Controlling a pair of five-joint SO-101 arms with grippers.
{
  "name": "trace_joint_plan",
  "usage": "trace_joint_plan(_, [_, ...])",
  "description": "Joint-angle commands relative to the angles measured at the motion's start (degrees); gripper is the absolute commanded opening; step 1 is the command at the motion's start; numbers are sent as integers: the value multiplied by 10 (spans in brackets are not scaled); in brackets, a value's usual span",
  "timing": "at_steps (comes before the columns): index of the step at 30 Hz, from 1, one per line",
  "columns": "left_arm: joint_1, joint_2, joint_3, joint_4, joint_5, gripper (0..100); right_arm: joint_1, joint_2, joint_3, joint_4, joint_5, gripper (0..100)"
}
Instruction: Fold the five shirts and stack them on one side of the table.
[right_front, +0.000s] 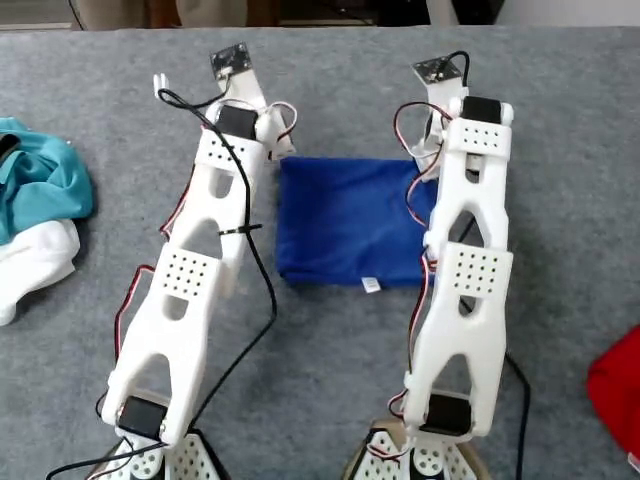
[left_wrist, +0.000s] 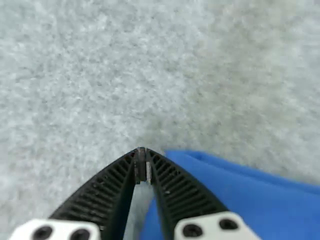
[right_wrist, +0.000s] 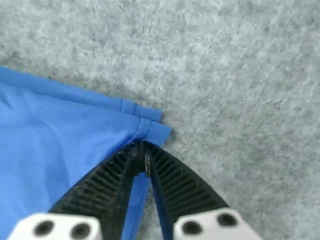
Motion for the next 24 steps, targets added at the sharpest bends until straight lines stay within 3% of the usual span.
trace_joint_plan(1, [25,-79,-39,37,-11,19,0,-2,-29,-4,-4,5])
trace_joint_plan(11, [79,-75,68,43,-8,19,3,-2,-29,-6,-4,5])
trace_joint_plan(18, [17,-37,112,-14,-13,20,4,-1,-26,-6,-4,5])
trace_joint_plan(24, [-7,-15,109,-63,-119,20,3,0,-24,-6,-4,5])
